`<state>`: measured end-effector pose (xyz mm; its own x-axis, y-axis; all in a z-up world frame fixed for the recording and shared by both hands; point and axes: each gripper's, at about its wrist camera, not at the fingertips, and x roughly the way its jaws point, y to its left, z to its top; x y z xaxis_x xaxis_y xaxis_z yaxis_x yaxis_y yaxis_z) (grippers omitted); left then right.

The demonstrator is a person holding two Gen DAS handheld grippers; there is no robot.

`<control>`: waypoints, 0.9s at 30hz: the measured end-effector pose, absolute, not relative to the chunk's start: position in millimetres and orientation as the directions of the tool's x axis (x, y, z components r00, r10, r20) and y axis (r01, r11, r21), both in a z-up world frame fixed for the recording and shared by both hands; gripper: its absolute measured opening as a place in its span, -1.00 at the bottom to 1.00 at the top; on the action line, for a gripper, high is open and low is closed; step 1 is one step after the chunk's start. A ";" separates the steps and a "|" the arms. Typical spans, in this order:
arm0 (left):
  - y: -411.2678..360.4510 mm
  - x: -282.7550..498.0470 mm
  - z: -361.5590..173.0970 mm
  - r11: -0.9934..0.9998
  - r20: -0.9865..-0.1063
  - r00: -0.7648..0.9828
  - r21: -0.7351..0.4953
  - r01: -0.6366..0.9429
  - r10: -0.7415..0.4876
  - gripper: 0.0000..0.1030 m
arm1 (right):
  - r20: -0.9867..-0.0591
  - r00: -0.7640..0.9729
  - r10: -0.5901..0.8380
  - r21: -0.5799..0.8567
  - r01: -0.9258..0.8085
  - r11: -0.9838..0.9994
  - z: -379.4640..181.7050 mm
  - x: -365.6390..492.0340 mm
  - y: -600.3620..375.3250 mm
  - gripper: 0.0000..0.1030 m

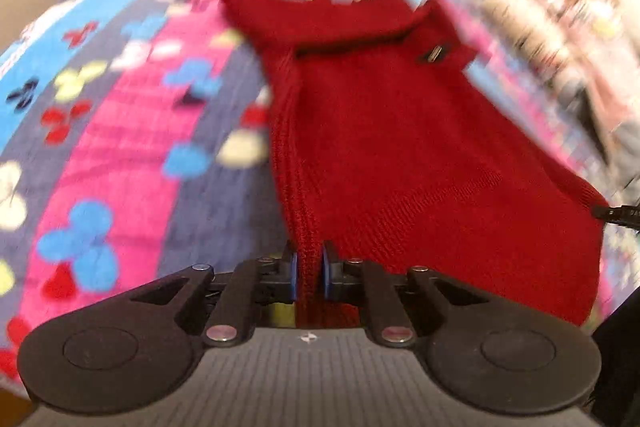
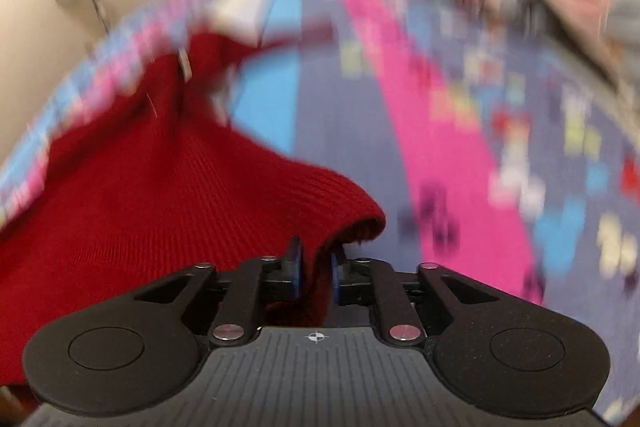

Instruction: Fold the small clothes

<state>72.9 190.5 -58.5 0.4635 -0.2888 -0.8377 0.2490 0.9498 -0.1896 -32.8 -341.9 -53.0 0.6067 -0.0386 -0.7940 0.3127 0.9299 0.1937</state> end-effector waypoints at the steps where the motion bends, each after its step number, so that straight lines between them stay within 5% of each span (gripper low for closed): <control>1: 190.5 74.8 -62.8 0.955 -0.851 0.451 -0.173 0.242 -0.268 -0.73 | -0.831 0.554 -0.058 0.165 0.344 0.924 -64.2 -29.8 -346.9 -0.65; 3: 192.2 78.5 -64.4 0.963 -0.854 0.462 -0.150 0.222 -0.239 -0.69 | -0.810 0.568 -0.148 0.112 0.397 0.911 -58.9 -26.7 -356.1 -0.62; 7: 194.6 87.2 -63.6 0.966 -0.847 0.471 -0.175 0.191 -0.247 -0.29 | -0.725 0.674 -0.142 0.124 0.331 0.935 -39.6 -9.9 -362.6 -0.04; 10: 191.4 87.3 -65.5 0.965 -0.850 0.463 -0.179 0.194 -0.251 -0.10 | -0.764 0.643 -0.047 0.098 0.188 0.977 -53.2 23.0 -357.8 -0.02; 17: 176.9 94.9 -80.4 0.965 -0.872 0.432 -0.147 0.215 -0.229 -0.07 | -0.848 0.527 0.053 0.105 0.069 0.992 -93.3 59.9 -333.3 0.06; 19: 174.5 97.6 -83.8 0.968 -0.878 0.429 -0.130 0.215 -0.214 -0.08 | -0.844 0.536 0.005 0.010 0.007 1.000 -97.1 58.6 -319.4 -0.06; 20: 173.6 99.0 -85.2 0.969 -0.880 0.426 -0.126 0.215 -0.209 -0.10 | -0.840 0.542 0.004 0.002 -0.004 1.000 -97.4 58.5 -316.5 -0.37; 23: 170.4 102.0 -88.8 0.969 -0.886 0.420 -0.107 0.224 -0.195 -0.75 | -0.829 0.559 0.033 0.058 0.027 0.998 -92.4 55.7 -324.1 -0.82; 27: 166.2 98.8 -83.4 0.966 -0.873 0.450 -0.082 0.244 -0.188 -0.77 | -0.764 0.645 -0.006 0.098 0.126 0.987 -66.7 41.2 -343.8 -0.91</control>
<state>98.8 166.2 -83.4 0.4500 -0.1877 -0.8731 0.2438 0.9664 -0.0821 41.2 -343.8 -66.7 0.6454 -0.0060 -0.7638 0.1257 0.9872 0.0984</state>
